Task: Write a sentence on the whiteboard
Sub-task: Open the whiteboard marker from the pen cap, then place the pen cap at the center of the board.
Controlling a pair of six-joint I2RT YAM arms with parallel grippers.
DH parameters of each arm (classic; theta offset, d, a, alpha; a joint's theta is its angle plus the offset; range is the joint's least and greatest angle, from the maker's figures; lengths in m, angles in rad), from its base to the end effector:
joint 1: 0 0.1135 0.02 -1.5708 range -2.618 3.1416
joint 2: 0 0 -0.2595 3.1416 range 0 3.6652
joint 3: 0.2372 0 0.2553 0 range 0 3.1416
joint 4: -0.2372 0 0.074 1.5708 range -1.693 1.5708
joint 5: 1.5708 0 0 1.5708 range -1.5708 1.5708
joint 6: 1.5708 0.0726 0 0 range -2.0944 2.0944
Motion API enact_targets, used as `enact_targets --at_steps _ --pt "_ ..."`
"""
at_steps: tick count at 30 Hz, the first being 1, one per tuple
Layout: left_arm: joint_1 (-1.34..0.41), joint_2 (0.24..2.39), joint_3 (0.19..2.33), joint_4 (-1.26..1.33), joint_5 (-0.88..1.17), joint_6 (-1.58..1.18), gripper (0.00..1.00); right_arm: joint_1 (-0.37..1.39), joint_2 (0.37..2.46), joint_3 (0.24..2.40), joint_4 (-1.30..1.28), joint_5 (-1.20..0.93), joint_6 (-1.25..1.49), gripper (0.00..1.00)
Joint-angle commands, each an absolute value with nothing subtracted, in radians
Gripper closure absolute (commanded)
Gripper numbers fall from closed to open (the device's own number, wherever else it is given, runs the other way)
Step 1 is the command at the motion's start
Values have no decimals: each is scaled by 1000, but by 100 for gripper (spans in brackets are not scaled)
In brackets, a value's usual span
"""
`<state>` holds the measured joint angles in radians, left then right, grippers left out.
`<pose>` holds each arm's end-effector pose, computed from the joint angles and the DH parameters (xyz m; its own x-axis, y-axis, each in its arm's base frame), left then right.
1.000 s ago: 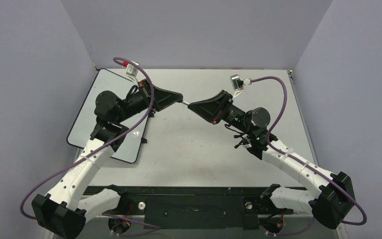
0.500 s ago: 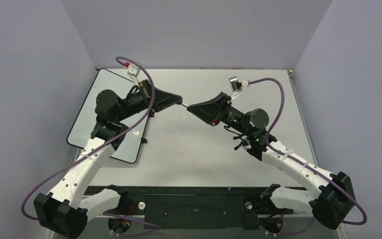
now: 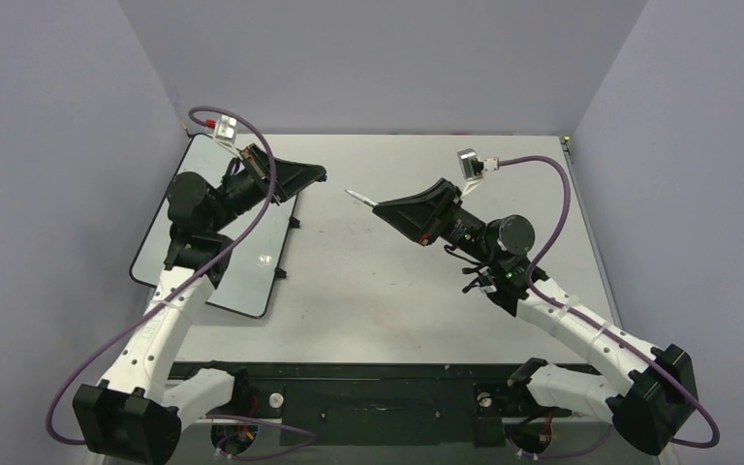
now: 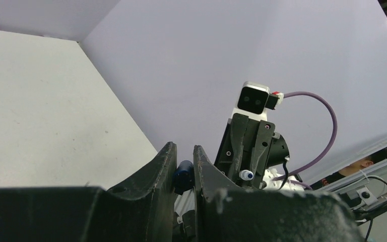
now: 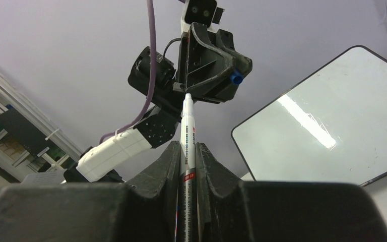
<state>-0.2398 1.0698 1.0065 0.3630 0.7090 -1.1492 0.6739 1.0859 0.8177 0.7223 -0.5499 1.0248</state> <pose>0.2512 -0.1101 0.4234 -0.5985 -0.5666 -0.5664 0.5827 0.1773 -0.7931 0.1923 0.2021 0.3948 -0.5903 0.4610 -0.6626 -0.7598 -0.0402 0.6490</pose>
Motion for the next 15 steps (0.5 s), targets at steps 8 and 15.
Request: enact_targets --at_steps 8,15 --pt "-197 1065 952 353 642 -1100 100 669 945 858 445 -377 793 100" --pt "-276 1122 885 330 540 -1020 100 668 838 923 215 -155 653 100"
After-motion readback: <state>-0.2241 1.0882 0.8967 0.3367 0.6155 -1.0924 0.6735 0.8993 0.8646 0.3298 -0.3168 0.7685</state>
